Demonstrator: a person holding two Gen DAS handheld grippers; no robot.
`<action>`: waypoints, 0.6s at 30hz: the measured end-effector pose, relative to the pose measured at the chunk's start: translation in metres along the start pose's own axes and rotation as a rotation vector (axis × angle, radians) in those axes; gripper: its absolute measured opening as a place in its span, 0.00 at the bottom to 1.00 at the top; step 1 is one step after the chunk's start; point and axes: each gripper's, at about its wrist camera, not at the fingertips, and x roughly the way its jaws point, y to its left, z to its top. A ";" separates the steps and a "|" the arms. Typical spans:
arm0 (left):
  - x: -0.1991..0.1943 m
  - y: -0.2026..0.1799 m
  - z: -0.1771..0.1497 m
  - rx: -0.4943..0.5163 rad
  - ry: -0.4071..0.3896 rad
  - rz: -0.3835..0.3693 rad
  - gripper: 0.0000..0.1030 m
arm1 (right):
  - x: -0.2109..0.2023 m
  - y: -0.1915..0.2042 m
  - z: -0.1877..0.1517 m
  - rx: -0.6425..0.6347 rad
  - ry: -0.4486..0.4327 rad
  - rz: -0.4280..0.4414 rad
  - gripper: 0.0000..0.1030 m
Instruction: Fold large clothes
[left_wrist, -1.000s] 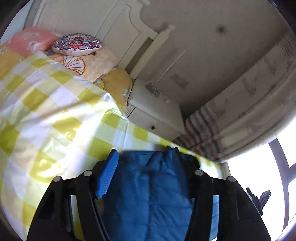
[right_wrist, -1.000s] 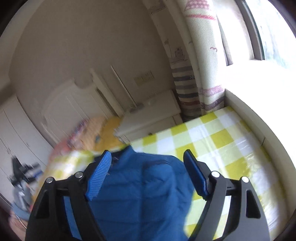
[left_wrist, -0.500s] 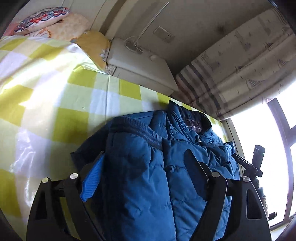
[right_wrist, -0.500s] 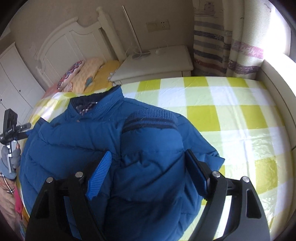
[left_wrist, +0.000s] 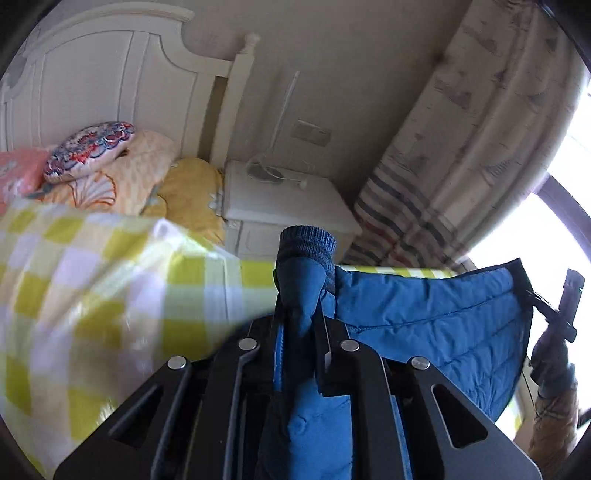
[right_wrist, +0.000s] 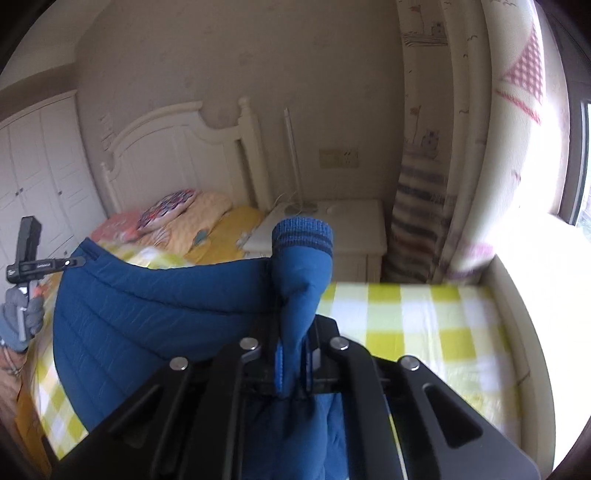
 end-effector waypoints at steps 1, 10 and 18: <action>0.013 0.000 0.013 -0.002 0.012 0.041 0.12 | 0.022 -0.005 0.016 0.021 0.028 -0.030 0.07; 0.157 0.055 -0.031 -0.173 0.151 0.216 0.38 | 0.180 -0.051 -0.048 0.201 0.329 -0.137 0.40; 0.009 0.073 -0.069 -0.062 -0.030 0.115 0.92 | 0.030 -0.061 -0.065 0.126 0.141 0.012 0.86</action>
